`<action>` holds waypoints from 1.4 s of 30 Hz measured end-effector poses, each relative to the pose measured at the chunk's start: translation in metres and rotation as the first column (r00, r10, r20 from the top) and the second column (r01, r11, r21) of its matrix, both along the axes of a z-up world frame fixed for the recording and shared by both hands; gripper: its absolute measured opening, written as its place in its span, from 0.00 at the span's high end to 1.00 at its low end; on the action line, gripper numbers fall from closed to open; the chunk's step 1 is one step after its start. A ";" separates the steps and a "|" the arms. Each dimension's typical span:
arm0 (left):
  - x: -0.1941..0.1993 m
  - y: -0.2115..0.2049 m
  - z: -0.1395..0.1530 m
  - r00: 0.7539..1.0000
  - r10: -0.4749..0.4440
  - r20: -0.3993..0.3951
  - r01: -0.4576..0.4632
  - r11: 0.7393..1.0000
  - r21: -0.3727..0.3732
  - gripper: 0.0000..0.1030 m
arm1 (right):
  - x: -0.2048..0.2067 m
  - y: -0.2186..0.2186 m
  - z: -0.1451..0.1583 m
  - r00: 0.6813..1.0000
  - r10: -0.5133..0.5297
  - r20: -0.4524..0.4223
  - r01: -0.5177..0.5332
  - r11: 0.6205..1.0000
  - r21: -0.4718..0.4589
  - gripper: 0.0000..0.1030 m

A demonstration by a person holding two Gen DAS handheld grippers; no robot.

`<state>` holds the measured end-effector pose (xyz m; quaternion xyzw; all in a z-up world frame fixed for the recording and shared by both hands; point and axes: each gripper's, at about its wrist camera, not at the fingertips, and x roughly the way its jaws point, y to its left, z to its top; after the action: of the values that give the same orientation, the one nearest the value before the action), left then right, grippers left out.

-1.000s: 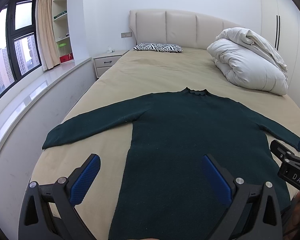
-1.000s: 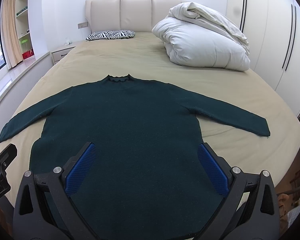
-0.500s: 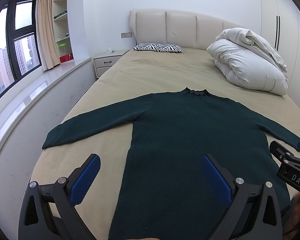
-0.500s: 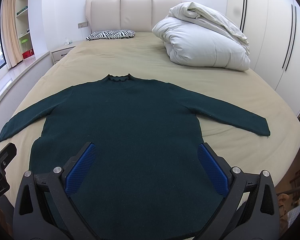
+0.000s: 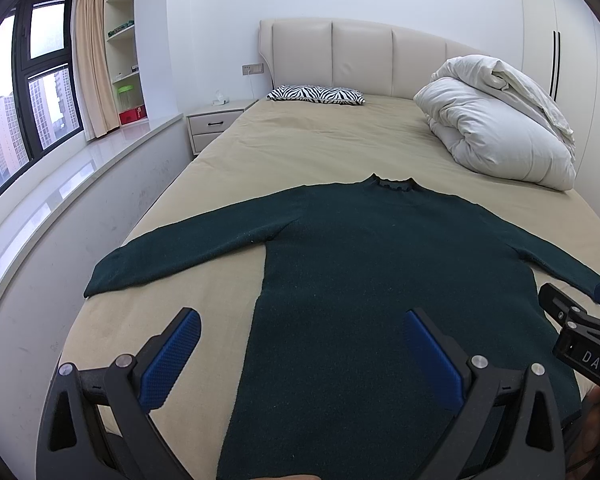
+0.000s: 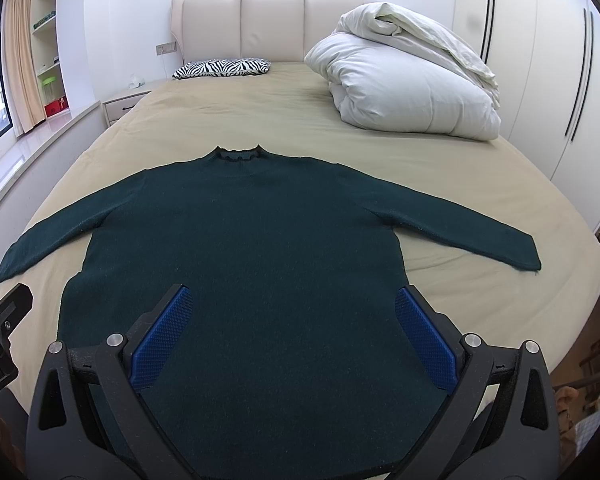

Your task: Fold small clothes

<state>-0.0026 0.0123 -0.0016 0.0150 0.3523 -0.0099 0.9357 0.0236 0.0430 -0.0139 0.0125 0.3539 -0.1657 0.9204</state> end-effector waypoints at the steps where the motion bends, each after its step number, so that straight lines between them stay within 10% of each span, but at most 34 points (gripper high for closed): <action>1: 0.000 0.000 0.000 1.000 0.000 0.000 0.000 1.000 0.000 0.00 | 0.000 0.000 0.000 1.000 0.000 0.000 0.000 1.000 0.000 0.00; 30: 0.000 0.003 -0.017 0.997 -0.017 -0.073 0.013 0.999 -0.050 0.00 | 0.003 -0.011 -0.019 1.000 -0.008 -0.025 0.008 1.000 0.024 0.00; 37: 0.002 0.001 -0.033 0.993 -0.034 -0.117 0.026 0.997 -0.072 0.00 | -0.007 -0.111 -0.030 0.992 -0.125 0.029 0.117 0.973 0.197 0.00; 42: 0.014 -0.016 -0.040 0.991 -0.065 -0.120 0.060 0.997 -0.048 0.00 | -0.037 -0.255 -0.052 0.929 -0.361 0.076 0.287 0.836 0.467 0.00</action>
<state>0.0112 -0.0032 -0.0413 0.0047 0.4076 -0.0478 0.9119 -0.0131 -0.2115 -0.0656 0.2973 0.2999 -0.2319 0.8763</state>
